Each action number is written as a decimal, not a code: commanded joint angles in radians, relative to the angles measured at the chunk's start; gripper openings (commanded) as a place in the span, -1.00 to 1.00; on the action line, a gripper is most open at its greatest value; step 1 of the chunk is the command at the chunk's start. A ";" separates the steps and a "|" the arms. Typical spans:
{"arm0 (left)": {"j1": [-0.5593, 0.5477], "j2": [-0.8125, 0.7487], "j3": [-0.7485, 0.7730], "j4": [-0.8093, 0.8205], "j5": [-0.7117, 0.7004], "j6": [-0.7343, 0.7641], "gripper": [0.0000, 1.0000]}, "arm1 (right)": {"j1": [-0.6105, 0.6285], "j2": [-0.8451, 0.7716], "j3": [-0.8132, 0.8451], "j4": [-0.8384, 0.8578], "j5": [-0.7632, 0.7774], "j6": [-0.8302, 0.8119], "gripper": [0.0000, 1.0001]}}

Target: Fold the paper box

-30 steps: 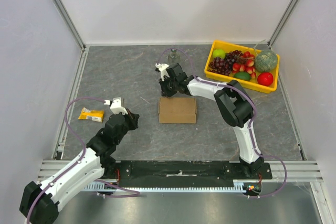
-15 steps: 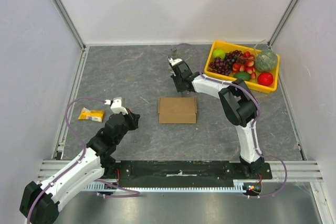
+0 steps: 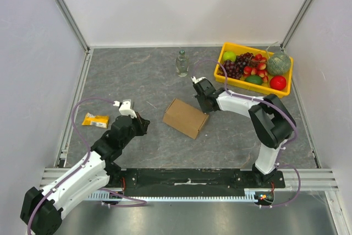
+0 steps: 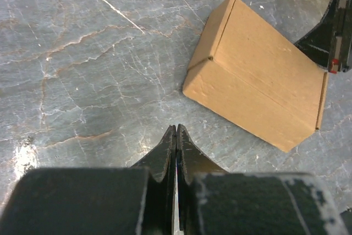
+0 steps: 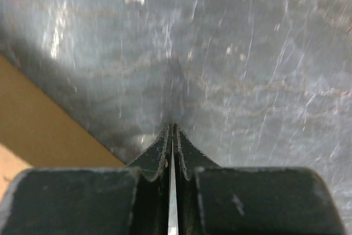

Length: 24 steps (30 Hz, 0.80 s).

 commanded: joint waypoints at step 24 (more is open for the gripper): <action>-0.192 0.468 0.232 -0.002 0.122 -0.089 -0.96 | 0.011 -0.380 -0.553 0.363 -0.520 0.209 -0.84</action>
